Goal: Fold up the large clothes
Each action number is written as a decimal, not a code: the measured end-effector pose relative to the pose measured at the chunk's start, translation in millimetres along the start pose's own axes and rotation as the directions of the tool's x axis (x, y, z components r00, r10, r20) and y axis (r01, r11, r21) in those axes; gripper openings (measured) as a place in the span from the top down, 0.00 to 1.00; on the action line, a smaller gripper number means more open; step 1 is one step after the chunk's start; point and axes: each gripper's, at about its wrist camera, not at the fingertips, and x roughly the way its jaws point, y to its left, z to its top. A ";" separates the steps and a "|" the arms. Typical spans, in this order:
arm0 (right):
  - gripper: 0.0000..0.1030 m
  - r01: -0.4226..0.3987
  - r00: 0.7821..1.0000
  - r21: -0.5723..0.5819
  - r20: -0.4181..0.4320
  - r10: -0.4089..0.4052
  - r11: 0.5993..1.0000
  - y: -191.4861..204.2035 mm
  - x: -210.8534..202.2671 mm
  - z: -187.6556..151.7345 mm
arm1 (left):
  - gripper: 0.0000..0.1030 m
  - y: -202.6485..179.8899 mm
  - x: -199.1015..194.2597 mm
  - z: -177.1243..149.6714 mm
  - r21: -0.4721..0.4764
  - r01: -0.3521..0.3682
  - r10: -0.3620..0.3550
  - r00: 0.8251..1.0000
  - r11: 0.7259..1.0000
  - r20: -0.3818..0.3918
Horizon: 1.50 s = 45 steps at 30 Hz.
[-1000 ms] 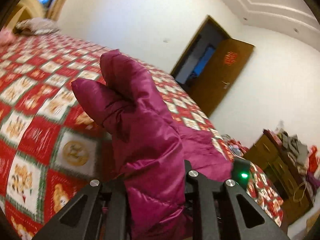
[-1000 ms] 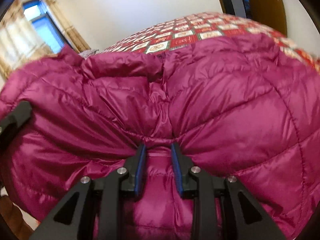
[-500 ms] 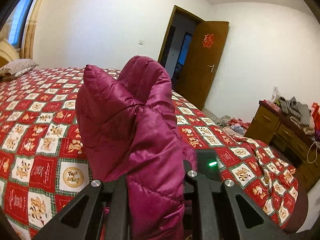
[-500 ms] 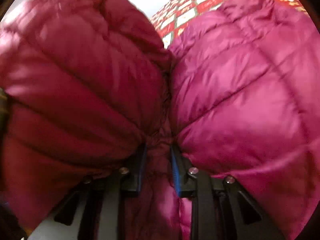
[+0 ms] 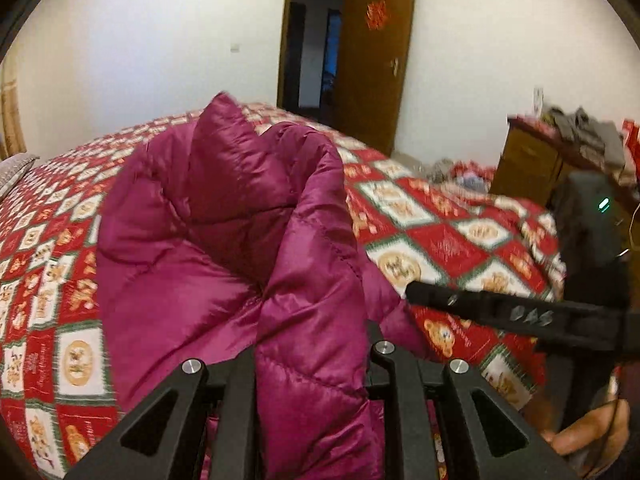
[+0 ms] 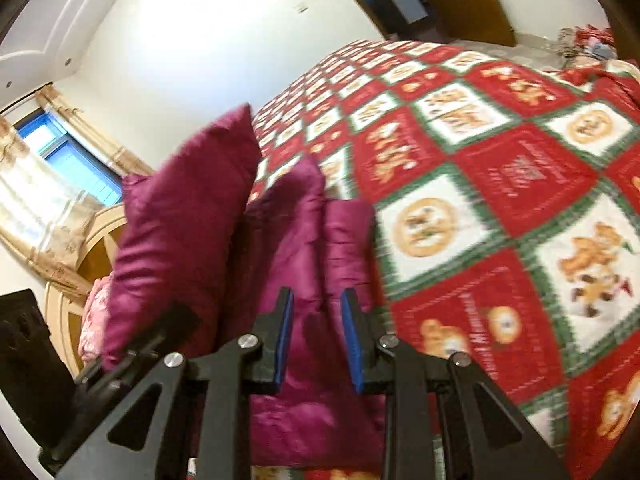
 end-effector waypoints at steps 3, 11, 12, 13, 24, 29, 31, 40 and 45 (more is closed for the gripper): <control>0.72 0.018 1.000 -0.004 0.003 -0.018 1.000 -2.3 -1.7 -3.0 | 0.85 -13.5 18.7 -7.8 0.040 -0.017 0.019 0.999 0.999 -0.038; 0.72 0.036 0.998 -0.091 0.045 -0.032 0.995 -3.9 -10.5 9.6 | 0.84 -32.5 50.8 -27.3 0.135 -0.025 0.033 0.998 0.990 -0.057; 0.72 0.022 0.998 -0.113 0.054 -0.016 0.993 1.6 -14.1 15.8 | 0.84 -31.9 51.7 -27.7 0.131 -0.022 0.030 0.998 0.991 -0.061; 0.72 0.005 0.998 -0.130 0.055 0.002 0.992 5.1 -13.0 21.8 | 0.84 -32.0 51.9 -28.2 0.131 -0.020 0.028 0.998 0.991 -0.062; 0.75 -0.036 0.986 -0.229 -0.167 -0.003 0.973 20.6 72.5 37.7 | 0.80 -35.0 37.5 -30.0 0.176 0.010 0.000 0.998 0.984 -0.057; 0.76 -0.078 0.977 -0.183 -0.208 0.039 0.980 6.4 79.5 28.2 | 0.73 -40.6 12.1 -40.0 0.257 0.035 -0.024 0.999 0.966 -0.046; 0.77 -0.094 0.975 -0.180 -0.218 0.053 0.979 3.4 79.6 26.6 | 0.72 -41.4 -1.2 -45.0 0.305 0.046 -0.034 0.998 0.951 -0.044; 0.77 -0.149 0.964 -0.124 -0.239 0.116 0.981 -3.0 81.4 22.1 | 0.65 -43.7 -27.3 -52.5 0.362 0.089 -0.076 0.996 0.928 -0.051; 0.77 -0.169 0.953 -0.103 -0.270 0.136 0.980 -4.1 85.3 27.5 | 0.45 -65.5 -36.2 -62.5 0.429 0.146 -0.153 0.988 0.892 -0.019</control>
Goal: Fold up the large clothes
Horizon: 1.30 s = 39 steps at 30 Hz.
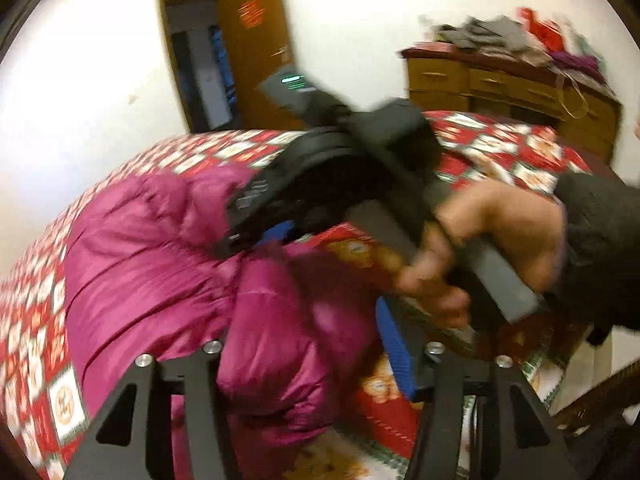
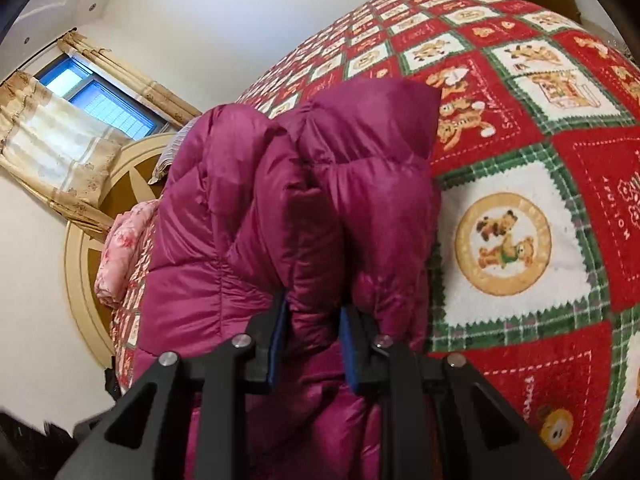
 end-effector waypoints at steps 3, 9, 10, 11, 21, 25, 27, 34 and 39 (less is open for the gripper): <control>0.77 -0.030 0.999 0.004 -0.030 0.030 1.000 -5.3 -1.1 3.4 | 0.45 0.4 1.4 -2.6 0.024 0.015 -0.015 1.000 1.000 -0.014; 0.77 -0.027 0.999 -0.025 -0.046 0.026 0.999 -1.2 4.9 4.6 | 0.45 27.8 -3.6 -1.4 -0.107 0.134 -0.136 0.991 0.985 -0.011; 0.77 -0.023 0.999 -0.020 -0.049 0.022 1.000 -1.4 6.6 5.2 | 0.43 25.7 -4.9 -1.2 -0.097 0.125 -0.126 0.992 0.987 -0.006; 0.77 -0.021 0.998 -0.013 -0.055 0.020 1.000 -2.5 7.2 6.4 | 0.38 19.0 -3.6 0.6 -0.073 0.117 -0.117 0.993 0.990 0.005; 0.74 0.035 0.995 -0.100 -0.086 -0.044 0.994 10.4 -19.3 13.2 | 0.24 -33.7 20.2 2.2 0.195 0.132 -0.129 0.991 0.972 -0.026; 0.71 0.052 0.995 -0.137 -0.075 -0.063 0.989 21.4 -39.3 8.8 | 0.23 -34.1 11.7 2.3 0.209 0.138 -0.139 0.990 0.968 -0.008; 0.69 0.058 0.996 -0.152 -0.059 -0.068 0.987 26.6 -52.4 5.6 | 0.23 -33.9 14.9 8.6 0.194 0.124 -0.127 0.992 0.973 0.001; 0.69 0.053 0.991 -0.205 -0.109 -0.077 0.977 43.4 -66.2 -23.0 | 0.23 -41.5 7.6 16.8 0.276 0.050 -0.068 0.996 0.960 0.057; 0.69 0.112 0.968 -0.175 -0.202 -0.147 0.978 18.8 -27.2 -48.2 | 0.23 -27.6 -2.6 5.1 0.267 0.054 -0.071 0.996 0.962 0.055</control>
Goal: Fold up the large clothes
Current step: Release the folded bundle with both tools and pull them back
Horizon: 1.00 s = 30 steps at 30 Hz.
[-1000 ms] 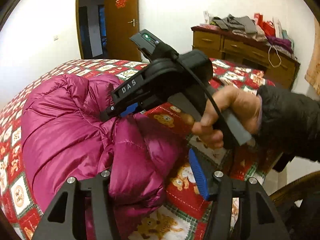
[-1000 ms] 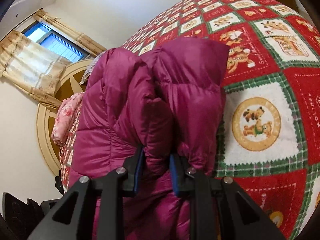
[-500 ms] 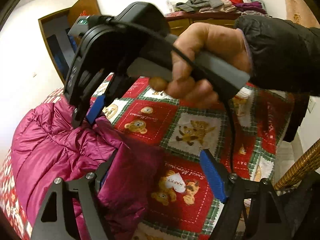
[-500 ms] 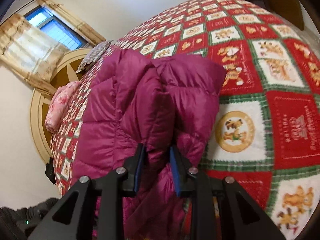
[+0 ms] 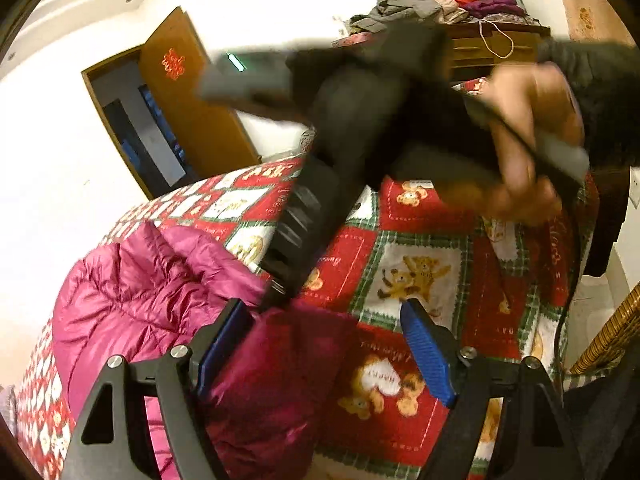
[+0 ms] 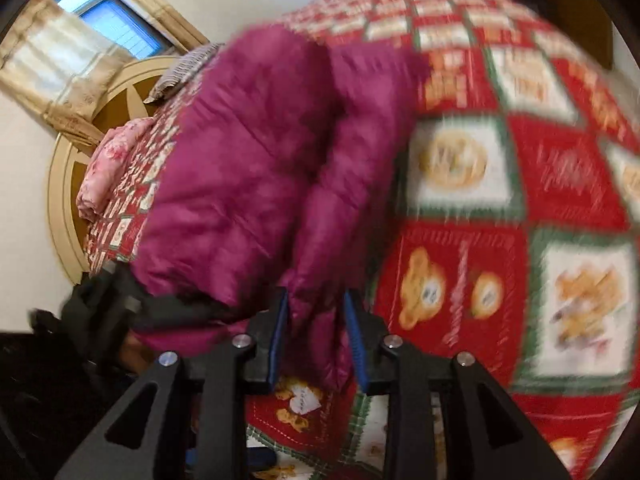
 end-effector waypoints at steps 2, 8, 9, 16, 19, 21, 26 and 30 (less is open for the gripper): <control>0.70 0.023 1.000 0.000 0.001 -0.023 1.000 -4.5 13.8 -4.5 | 0.23 7.5 -10.7 -3.9 -0.034 -0.004 0.004 1.000 0.999 0.019; 0.69 0.027 0.999 0.019 0.025 -0.028 0.999 -8.3 14.0 -6.7 | 0.23 46.0 -51.1 -13.0 -0.228 0.075 -0.051 0.993 0.971 0.110; 0.68 0.042 0.999 0.014 0.024 -0.043 0.999 -6.6 11.2 -7.3 | 0.23 59.4 -61.4 -16.3 -0.293 0.107 -0.066 0.987 0.950 0.149; 0.66 0.106 0.977 -0.070 0.192 -0.091 0.992 24.2 -52.9 4.6 | 0.21 166.9 -75.3 -50.4 -0.673 -0.011 0.134 0.982 0.739 0.131; 0.62 0.143 0.955 -0.076 0.272 -0.118 0.987 38.2 -66.2 34.3 | 0.21 212.2 -61.8 -60.0 -0.773 -0.164 0.235 0.972 0.613 -0.019; 0.53 0.114 0.942 -0.050 0.322 -0.092 0.992 37.5 -67.9 53.6 | 0.21 237.1 -51.9 -69.9 -0.826 -0.184 0.246 0.968 0.533 -0.057; 0.58 0.075 0.945 -0.090 0.323 -0.042 0.993 48.0 -39.7 92.6 | 0.21 245.2 -24.7 -78.7 -0.840 -0.246 0.258 0.957 0.483 -0.132; 0.88 0.217 0.948 -0.107 0.260 -0.183 0.970 41.2 -4.2 100.9 | 0.21 242.3 -7.1 -73.5 -0.812 -0.304 0.286 0.942 0.498 -0.177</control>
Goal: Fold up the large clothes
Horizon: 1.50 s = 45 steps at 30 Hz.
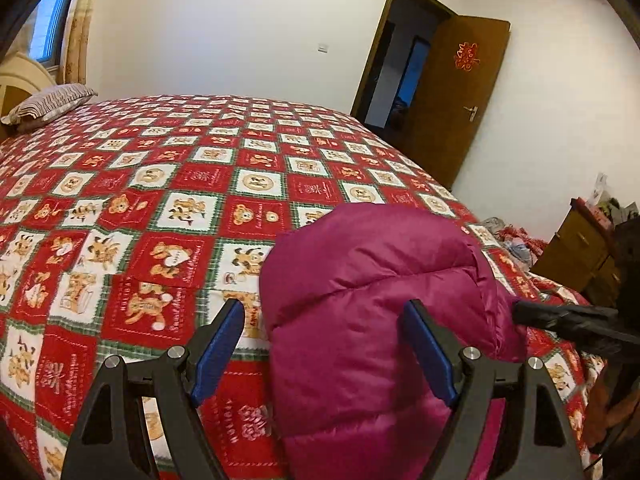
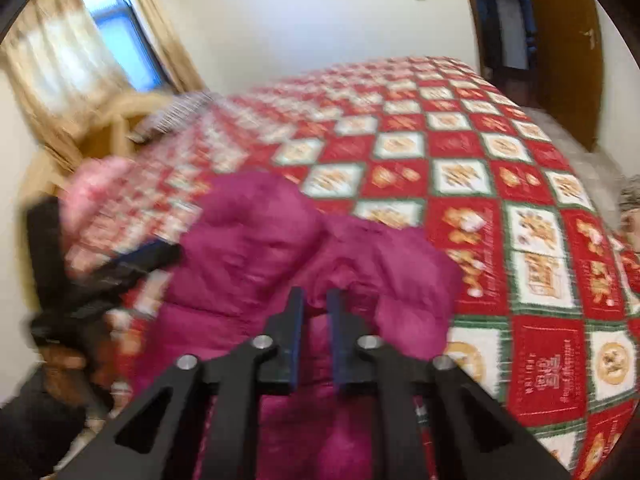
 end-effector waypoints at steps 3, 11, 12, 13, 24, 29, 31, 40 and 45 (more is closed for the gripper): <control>0.89 0.006 0.999 0.114 -0.037 -0.002 0.993 -33.6 15.6 -17.7 | 0.21 -11.3 18.3 -0.5 0.027 0.012 -0.012 1.000 1.000 -0.020; 0.98 -0.004 0.999 0.218 -0.046 0.014 0.976 -65.7 32.3 -40.3 | 0.18 -48.1 53.4 -13.1 0.187 -0.088 0.105 0.991 0.978 -0.086; 0.99 -0.009 0.999 0.230 -0.043 0.020 0.973 -68.6 34.3 -41.3 | 0.17 -50.2 58.5 -15.0 0.202 -0.102 0.123 0.988 0.974 -0.095; 1.00 -0.014 0.999 0.238 -0.039 0.024 0.971 -69.7 34.1 -43.0 | 0.15 -51.6 61.3 -17.0 0.210 -0.110 0.133 0.986 0.971 -0.096; 0.87 0.048 0.998 0.305 -0.047 -0.035 0.951 -63.4 -5.3 -16.4 | 0.09 -51.0 77.3 -32.1 0.240 -0.177 0.207 0.973 0.954 -0.105; 0.87 -0.084 0.996 0.439 0.071 0.059 0.895 -29.1 -49.6 12.2 | 0.07 -55.0 76.3 -31.9 0.249 -0.214 0.244 0.965 0.944 -0.094; 0.86 -0.099 0.992 0.462 0.116 0.050 0.881 -10.0 -52.8 19.4 | 0.07 -55.3 74.8 -31.9 0.245 -0.227 0.256 0.962 0.942 -0.091; 0.82 0.180 0.962 0.484 0.093 -0.255 0.856 -9.7 7.1 -4.1 | 0.06 -53.0 71.4 -32.3 0.228 -0.232 0.257 0.963 0.946 -0.086; 0.85 0.231 0.950 0.475 0.078 -0.302 0.849 -42.4 24.2 -32.7 | 0.07 -43.2 68.0 -27.7 0.162 -0.151 0.169 0.980 0.975 -0.106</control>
